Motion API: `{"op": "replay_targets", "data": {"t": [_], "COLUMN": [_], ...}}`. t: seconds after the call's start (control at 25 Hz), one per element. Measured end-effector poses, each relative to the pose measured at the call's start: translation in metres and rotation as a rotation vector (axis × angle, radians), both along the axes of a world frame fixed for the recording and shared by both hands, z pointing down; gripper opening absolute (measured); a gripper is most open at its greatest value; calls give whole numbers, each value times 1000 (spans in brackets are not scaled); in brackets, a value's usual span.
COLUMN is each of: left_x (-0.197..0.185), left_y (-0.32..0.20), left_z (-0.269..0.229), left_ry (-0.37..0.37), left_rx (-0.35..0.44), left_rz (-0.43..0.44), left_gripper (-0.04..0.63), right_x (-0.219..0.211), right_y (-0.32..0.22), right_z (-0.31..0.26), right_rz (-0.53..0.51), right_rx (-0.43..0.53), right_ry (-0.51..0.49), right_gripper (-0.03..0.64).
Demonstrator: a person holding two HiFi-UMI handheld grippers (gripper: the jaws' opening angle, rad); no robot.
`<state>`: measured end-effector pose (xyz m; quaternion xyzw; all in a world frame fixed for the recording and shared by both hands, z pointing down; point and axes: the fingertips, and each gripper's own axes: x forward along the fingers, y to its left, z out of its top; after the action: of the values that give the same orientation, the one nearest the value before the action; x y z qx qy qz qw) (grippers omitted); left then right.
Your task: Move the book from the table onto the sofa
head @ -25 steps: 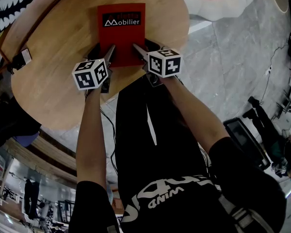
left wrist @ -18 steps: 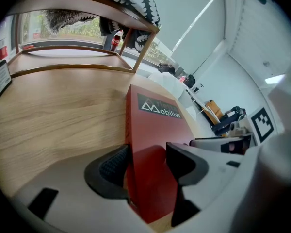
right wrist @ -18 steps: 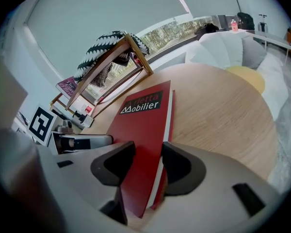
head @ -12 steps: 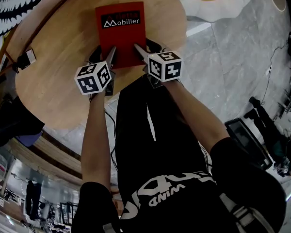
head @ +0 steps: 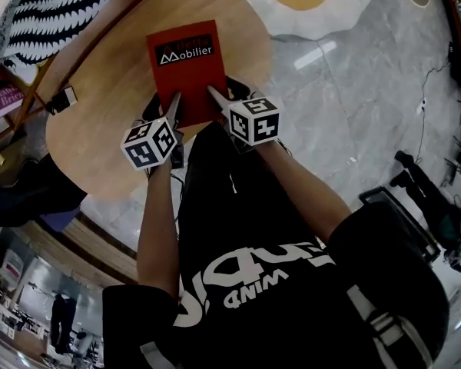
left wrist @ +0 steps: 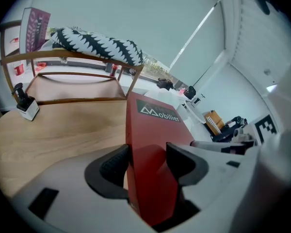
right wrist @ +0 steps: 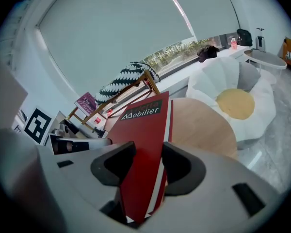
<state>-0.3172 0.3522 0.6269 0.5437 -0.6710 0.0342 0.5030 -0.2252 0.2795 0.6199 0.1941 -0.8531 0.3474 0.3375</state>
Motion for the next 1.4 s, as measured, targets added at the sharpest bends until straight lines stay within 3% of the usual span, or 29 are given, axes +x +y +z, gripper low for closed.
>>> {"op": "replay_targets", "data": {"t": [0.28, 0.48, 0.72, 0.92, 1.12, 1.4], "left_x": [23, 51, 111, 171, 227, 270], "left_y": [-15, -45, -86, -127, -153, -185], "left_z": [-42, -63, -82, -96, -105, -110], "left_ry": [-43, -51, -31, -19, -22, -24], "left_rx": [25, 61, 85, 109, 121, 129], "left_rz": [54, 141, 270, 433, 539, 624], "left_gripper": [239, 238, 238, 238, 238, 238], "right_x": [27, 61, 129, 196, 254, 298], "right_y": [-11, -32, -59, -80, -93, -116], "right_z": [-39, -62, -83, -98, -106, -112], "right_rz": [52, 145, 294, 474, 580, 670], "right_rx": [22, 59, 80, 91, 101, 112], "right_ry": [-34, -49, -38, -41, -42, -49], "right_gripper": [181, 181, 178, 176, 176, 175]}}
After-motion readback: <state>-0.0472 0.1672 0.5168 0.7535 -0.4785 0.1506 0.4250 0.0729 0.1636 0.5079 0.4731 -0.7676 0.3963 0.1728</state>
